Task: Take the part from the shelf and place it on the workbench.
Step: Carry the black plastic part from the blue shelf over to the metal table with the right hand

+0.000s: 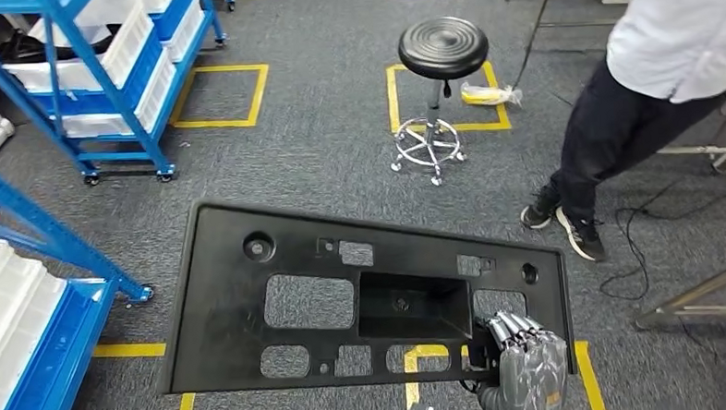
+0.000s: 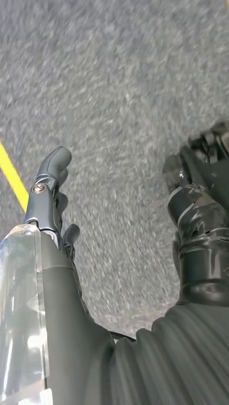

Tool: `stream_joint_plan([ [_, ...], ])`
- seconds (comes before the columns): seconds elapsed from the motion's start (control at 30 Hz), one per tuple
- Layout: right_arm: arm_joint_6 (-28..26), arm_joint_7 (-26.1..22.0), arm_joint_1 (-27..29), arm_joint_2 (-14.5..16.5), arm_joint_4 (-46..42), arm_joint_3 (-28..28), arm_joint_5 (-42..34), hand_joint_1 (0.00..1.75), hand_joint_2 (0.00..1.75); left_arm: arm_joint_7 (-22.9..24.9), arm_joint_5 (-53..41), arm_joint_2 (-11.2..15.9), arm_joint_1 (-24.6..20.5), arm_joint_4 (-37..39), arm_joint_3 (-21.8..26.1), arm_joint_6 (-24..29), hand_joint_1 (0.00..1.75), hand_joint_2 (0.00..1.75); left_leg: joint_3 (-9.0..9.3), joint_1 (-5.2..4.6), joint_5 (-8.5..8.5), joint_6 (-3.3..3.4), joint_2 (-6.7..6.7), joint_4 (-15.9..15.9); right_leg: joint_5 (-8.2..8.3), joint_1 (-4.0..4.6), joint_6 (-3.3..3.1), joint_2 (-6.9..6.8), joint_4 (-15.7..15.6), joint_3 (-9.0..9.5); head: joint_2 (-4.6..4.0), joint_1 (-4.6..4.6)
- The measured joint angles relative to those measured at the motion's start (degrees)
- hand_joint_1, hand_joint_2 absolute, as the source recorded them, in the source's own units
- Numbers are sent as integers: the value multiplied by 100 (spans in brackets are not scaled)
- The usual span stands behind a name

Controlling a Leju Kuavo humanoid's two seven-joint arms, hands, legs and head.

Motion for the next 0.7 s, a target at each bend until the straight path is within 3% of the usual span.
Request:
stream_joint_plan([
  [0.07,1,2,8,5,-1,-10,0,175,175,10,6,1,24,0,0,0,0,175,-317,3,-199,-6,-95,606,-1,1,-8,144,11,-2,0,-2],
  [0.1,1,2,14,5,-1,-16,0,175,175,15,8,2,34,0,0,0,0,175,-379,4,-153,-7,-109,683,-3,0,-6,222,21,-3,0,-3],
  [0.17,1,3,23,5,-2,-24,2,175,175,21,10,2,42,0,0,4,0,175,-197,12,241,-2,-169,193,-17,-9,16,380,59,0,0,-3],
  [0.23,1,3,23,5,-6,-28,8,175,175,30,10,2,34,0,0,11,0,175,87,35,534,13,-423,-480,-45,-15,66,513,122,-30,0,-2],
  [0.3,1,3,30,7,-13,-33,19,175,175,43,10,2,26,0,0,16,0,175,180,33,562,47,-581,-713,-43,-23,138,616,156,-83,0,-1],
  [0.37,0,1,48,8,-25,-38,29,175,175,53,18,-1,21,0,0,20,0,175,189,24,598,115,-473,-754,-17,-42,209,709,145,-116,0,-2],
  [0.43,0,-1,68,8,-42,-44,35,175,175,57,28,1,11,1,0,24,0,175,211,38,639,195,-345,-821,-116,-36,258,557,284,-191,0,8],
  [0.5,0,-2,72,8,-55,-52,37,175,175,59,37,4,13,2,-1,26,0,175,223,30,654,240,-206,-857,-436,-22,299,238,844,-456,0,21],
  [0.57,0,-4,77,8,-58,-62,37,175,175,60,48,5,33,2,-2,28,0,175,222,9,645,255,-47,-859,-702,-27,326,97,1502,-781,0,23],
  [0.63,0,-12,91,8,-58,-75,37,175,175,61,55,7,38,2,-2,30,0,175,230,-8,628,259,99,-858,-597,-28,315,63,1545,-801,0,24],
  [0.7,0,-20,96,8,-63,-81,37,175,175,62,56,7,27,2,-3,31,0,175,261,-21,605,248,217,-859,-239,-1,260,-54,885,-437,0,24],
])
